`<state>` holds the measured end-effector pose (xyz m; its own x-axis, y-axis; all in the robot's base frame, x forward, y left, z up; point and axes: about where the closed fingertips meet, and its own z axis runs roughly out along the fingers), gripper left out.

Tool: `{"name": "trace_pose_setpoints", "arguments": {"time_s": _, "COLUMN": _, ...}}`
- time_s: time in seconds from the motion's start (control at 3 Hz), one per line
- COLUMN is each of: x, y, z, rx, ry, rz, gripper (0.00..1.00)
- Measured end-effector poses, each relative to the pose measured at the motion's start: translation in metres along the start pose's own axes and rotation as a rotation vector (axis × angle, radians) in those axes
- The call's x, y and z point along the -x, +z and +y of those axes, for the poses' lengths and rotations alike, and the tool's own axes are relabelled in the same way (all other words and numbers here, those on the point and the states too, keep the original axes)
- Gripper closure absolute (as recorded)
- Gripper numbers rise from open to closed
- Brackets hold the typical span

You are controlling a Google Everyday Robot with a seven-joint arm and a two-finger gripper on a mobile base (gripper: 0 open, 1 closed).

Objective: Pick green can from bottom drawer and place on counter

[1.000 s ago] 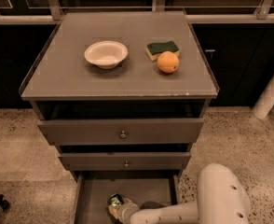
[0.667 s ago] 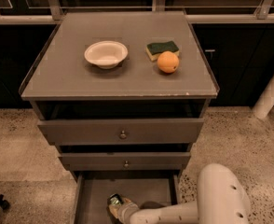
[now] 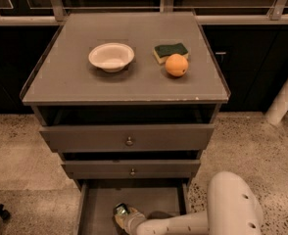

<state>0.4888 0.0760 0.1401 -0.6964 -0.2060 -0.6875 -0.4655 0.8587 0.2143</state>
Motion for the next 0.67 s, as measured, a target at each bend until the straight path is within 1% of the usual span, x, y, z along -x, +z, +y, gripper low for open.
{"name": "trace_pose_setpoints", "arguments": {"time_s": 0.33, "x": 0.000, "y": 0.000, "z": 0.000, "rx": 0.000, "ry": 0.000, "rz": 0.000, "gripper": 1.00}}
{"name": "trace_pose_setpoints", "arguments": {"time_s": 0.67, "x": 0.006, "y": -0.011, "z": 0.001, "rx": 0.025, "ry": 0.008, "rz": -0.011, "gripper": 1.00}}
